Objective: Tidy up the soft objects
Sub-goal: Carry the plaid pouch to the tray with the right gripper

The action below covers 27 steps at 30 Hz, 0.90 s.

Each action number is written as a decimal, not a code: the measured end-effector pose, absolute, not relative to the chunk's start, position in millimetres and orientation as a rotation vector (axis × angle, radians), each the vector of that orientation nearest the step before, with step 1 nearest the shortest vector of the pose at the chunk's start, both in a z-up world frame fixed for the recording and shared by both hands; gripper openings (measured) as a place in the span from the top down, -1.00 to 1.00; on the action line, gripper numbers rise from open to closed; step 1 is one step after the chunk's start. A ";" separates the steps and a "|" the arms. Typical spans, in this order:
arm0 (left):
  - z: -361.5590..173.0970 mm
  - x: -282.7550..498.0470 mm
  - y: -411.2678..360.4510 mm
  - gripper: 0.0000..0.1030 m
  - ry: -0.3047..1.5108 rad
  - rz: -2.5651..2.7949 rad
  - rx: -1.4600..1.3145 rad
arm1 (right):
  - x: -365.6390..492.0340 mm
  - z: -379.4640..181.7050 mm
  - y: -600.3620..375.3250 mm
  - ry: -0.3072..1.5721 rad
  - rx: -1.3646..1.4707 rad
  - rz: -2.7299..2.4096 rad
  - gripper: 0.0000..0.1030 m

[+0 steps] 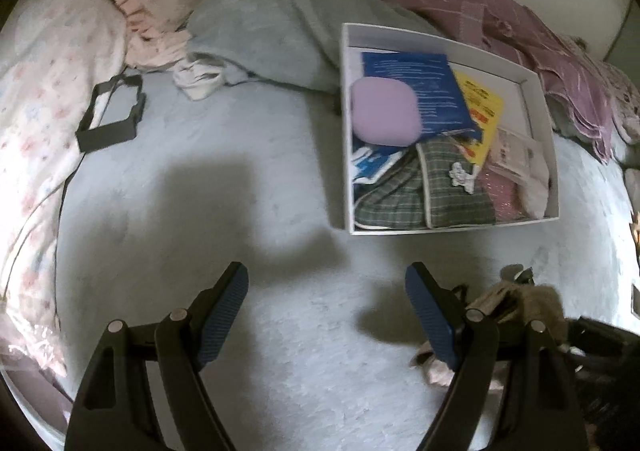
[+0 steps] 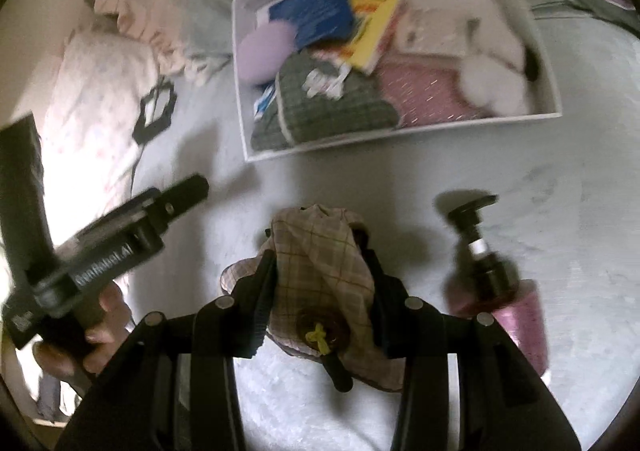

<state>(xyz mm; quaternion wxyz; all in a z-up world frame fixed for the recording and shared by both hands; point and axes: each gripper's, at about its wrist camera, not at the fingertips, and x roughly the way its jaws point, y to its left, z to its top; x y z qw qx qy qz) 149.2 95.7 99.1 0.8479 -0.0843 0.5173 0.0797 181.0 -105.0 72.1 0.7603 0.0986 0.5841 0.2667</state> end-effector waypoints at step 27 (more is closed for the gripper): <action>86.7 206.7 31.6 -0.58 0.952 -0.016 -0.151 | 201.2 81.5 -188.1 0.879 0.748 0.324 0.15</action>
